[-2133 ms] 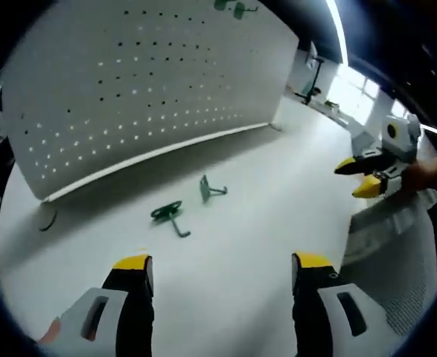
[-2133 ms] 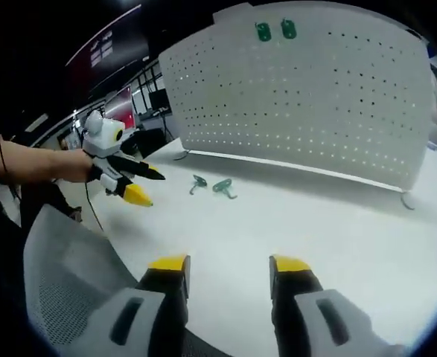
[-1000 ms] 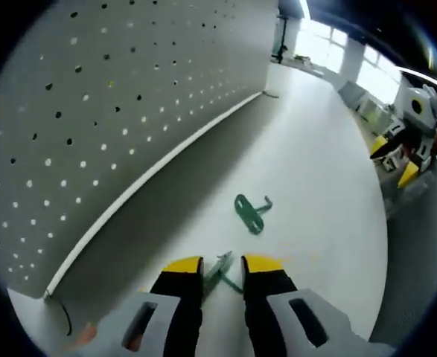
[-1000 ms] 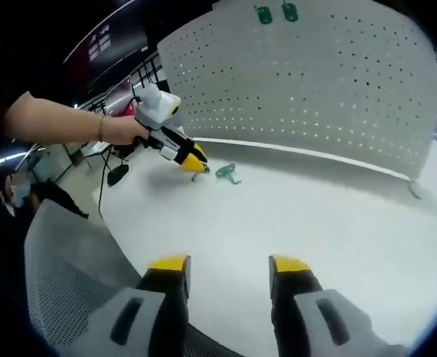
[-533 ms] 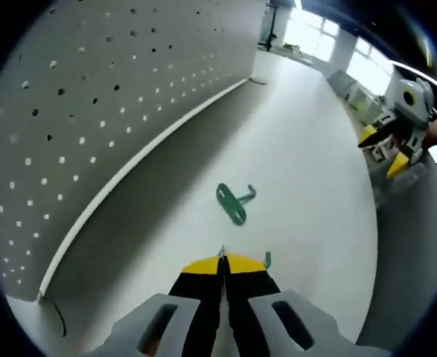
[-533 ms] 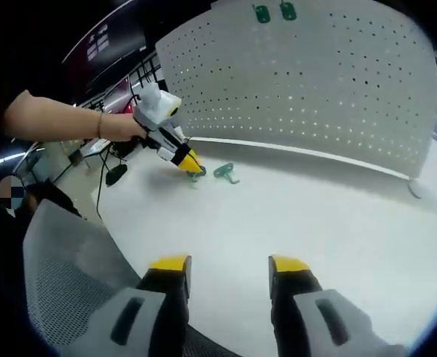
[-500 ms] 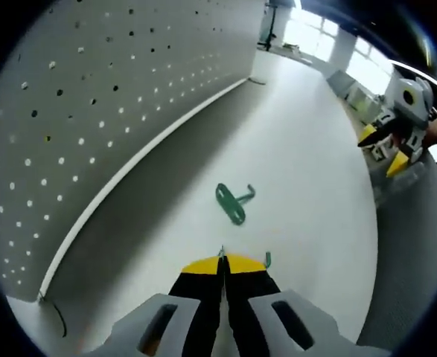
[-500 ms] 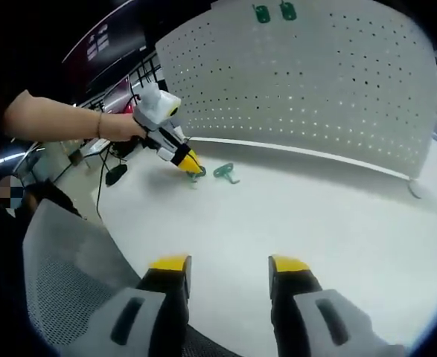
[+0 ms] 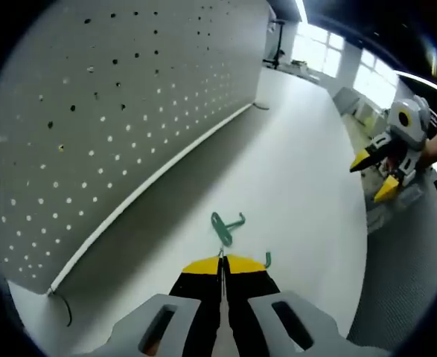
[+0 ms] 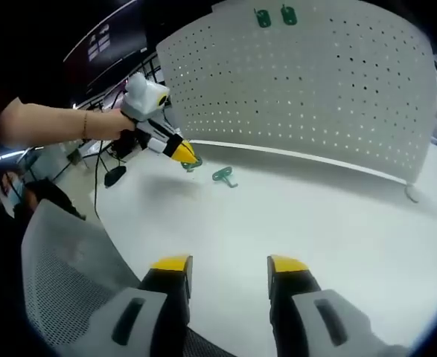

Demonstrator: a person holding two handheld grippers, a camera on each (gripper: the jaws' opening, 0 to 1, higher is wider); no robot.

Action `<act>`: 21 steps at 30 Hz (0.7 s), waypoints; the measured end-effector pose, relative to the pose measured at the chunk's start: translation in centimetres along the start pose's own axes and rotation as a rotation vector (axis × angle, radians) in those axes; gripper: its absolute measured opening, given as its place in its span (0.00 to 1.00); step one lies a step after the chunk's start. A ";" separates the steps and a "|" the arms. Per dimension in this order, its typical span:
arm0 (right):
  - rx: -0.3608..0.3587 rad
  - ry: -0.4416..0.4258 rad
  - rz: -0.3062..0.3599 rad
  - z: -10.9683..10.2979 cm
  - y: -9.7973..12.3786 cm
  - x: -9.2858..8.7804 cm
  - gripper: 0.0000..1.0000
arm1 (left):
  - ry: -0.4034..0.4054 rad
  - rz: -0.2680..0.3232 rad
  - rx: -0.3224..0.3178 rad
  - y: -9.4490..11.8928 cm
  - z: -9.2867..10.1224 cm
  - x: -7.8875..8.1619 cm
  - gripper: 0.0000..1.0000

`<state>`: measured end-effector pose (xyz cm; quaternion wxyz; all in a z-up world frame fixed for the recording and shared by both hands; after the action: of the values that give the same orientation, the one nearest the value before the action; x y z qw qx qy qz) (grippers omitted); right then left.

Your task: Insert the hook assembly into the mounting plate slot until the hook locks in place.

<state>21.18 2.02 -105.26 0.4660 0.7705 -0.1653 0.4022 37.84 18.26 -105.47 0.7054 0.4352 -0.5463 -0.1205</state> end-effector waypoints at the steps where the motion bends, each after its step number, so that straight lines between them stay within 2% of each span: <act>1: 0.000 0.001 0.001 0.0 0.0 0.0 0.38 | 0.065 0.026 0.007 0.5 0.1 0.5 0.01; 3: 0.001 0.006 0.000 -0.1 0.1 0.1 0.38 | 0.163 0.104 -0.005 1.6 0.3 1.9 0.01; 5: 0.004 0.010 0.003 -0.2 0.1 0.1 0.38 | 0.199 0.148 0.002 2.8 0.2 2.8 0.01; 12: 0.010 -0.006 0.021 -0.3 0.4 0.4 0.38 | 0.241 0.187 0.025 5.9 1.0 3.7 0.01; 14: 0.008 -0.001 0.025 -0.4 0.6 0.7 0.38 | 0.281 0.189 0.023 6.7 1.7 3.7 0.01; 17: 0.011 -0.001 0.048 -0.6 1.0 1.6 0.38 | 0.329 0.206 0.031 7.9 2.5 3.5 0.01; 21: 0.037 -0.055 0.106 -1.5 1.3 3.3 0.38 | 0.342 0.220 0.047 8.8 3.6 3.4 0.01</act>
<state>21.70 3.03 -101.57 0.4248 0.7800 -0.2114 0.4079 33.29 19.53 -96.55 0.7866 0.4034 -0.4652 0.0456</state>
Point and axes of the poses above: the point that each gripper's makers call its tool centre point, and the gripper's own axes: y roughly backward along the fingers, z roughly to its right, x roughly out of its top, the point moved 2 cm from there along y, roughly backward along the fingers, and after that the axes turned 6 degrees about x, right-handed, at the moved point
